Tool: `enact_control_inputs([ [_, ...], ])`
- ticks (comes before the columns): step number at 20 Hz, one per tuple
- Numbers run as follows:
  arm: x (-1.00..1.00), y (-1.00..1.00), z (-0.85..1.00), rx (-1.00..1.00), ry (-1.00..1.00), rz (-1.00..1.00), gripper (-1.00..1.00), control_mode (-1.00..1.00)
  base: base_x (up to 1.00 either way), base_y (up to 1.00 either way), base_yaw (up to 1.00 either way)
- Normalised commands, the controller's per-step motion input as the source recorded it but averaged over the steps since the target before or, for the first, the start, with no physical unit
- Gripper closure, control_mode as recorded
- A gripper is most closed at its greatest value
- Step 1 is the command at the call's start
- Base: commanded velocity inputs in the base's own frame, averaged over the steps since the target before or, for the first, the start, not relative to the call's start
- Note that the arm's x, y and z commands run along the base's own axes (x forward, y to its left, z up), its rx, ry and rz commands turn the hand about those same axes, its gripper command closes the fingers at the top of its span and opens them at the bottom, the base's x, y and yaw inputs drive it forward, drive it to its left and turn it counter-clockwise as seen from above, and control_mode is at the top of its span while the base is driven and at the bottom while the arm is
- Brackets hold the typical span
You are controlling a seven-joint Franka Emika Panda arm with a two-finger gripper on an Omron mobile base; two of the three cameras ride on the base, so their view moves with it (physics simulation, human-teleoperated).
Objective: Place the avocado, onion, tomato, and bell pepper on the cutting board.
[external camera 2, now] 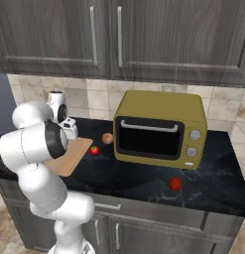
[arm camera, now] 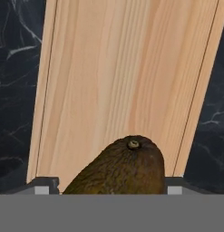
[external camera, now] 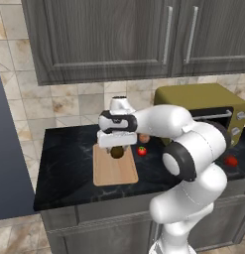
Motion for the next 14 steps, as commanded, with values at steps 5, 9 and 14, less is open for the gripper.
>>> enact_control_inputs([
  [5, 0.37, 0.23, -0.09, -0.01, 0.08, 0.0, 1.0, -1.0, 0.0, 0.0, 0.0],
  [9, 0.24, 0.05, -0.12, 0.0, 0.05, 0.0, 1.0, -1.0, 0.0, 0.0, 0.0],
  [14, 0.16, 0.01, -0.21, 0.0, 0.05, 0.0, 1.0, -1.0, 0.0, 0.0, 0.0],
])
